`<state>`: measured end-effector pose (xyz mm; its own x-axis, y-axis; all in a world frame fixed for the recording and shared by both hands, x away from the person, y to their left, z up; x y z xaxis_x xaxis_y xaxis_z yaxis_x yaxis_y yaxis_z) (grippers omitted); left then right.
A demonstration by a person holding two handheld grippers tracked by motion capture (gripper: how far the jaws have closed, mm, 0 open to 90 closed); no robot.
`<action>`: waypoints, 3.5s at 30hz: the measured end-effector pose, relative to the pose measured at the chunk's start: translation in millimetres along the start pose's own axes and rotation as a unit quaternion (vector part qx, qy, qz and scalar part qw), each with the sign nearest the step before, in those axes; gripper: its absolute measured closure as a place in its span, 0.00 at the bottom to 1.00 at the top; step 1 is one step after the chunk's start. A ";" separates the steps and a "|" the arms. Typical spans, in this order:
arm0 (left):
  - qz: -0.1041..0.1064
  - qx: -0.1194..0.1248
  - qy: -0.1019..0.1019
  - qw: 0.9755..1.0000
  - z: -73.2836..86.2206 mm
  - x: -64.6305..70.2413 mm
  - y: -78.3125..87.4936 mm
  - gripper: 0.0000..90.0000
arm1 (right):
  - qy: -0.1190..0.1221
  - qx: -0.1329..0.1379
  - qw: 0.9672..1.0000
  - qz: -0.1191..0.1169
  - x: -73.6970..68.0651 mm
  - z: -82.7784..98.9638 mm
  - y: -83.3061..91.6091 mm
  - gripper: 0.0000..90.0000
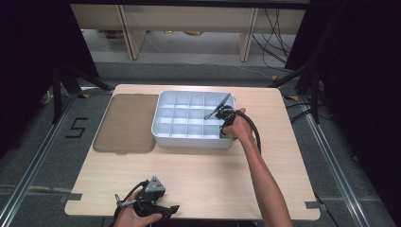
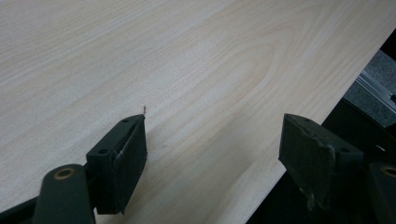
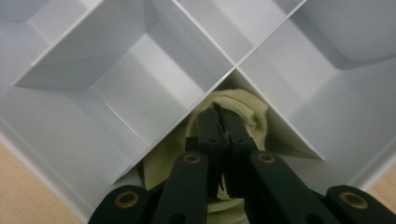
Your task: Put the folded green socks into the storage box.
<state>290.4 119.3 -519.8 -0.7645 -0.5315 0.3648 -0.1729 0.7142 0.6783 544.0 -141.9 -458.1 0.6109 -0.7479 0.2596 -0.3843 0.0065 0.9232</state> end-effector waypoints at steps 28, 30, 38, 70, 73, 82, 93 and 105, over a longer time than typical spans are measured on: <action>-0.004 -0.008 0.005 1.000 0.7 -1.0 -1.0 0.25 | -0.023 0.076 0.996 -0.035 17.7 34.9 91.0 0.61; -0.004 -0.006 0.007 1.000 0.7 -0.9 -1.3 0.25 | -0.023 0.073 0.996 -0.036 16.9 39.9 95.9 0.58; -0.002 -0.005 0.005 1.000 0.5 -2.5 -1.0 0.25 | -0.008 0.093 0.994 -0.052 7.9 60.8 109.9 0.52; -0.013 0.004 0.014 1.000 1.4 -7.1 0.3 0.25 | 0.035 0.098 0.990 -0.097 -42.4 131.0 86.5 0.35; -0.008 -0.003 0.011 1.000 1.4 -6.9 1.6 0.25 | 0.039 0.099 0.989 -0.102 -46.2 137.6 80.7 0.34; -0.014 0.004 0.015 1.000 1.4 -7.1 0.3 0.25 | 0.037 0.091 0.989 -0.108 -55.9 155.8 71.3 0.32; -0.013 0.003 0.015 1.000 1.4 -7.0 0.5 0.25 | 0.035 0.088 0.990 -0.107 -65.7 176.6 62.0 0.28; -0.008 0.003 0.015 1.000 1.1 -5.5 2.0 0.25 | 0.015 0.096 0.990 -0.099 -72.4 197.2 51.4 0.27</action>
<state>293.6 124.2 -521.2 -0.7428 -0.5562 0.3727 -0.1890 0.7082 0.6803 343.6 -218.3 -485.3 0.7066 -0.7018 0.0905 -0.3778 -0.2661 0.8868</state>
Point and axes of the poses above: each handheld gripper's, and its own axes: y roughly backward along the jaws, z roughly out of its underside, x roughly to its right, the point moved 2 cm from there along -y, roughly forward along the jaws, and after that the axes turned 13 degrees about z, right-handed, at the moved point
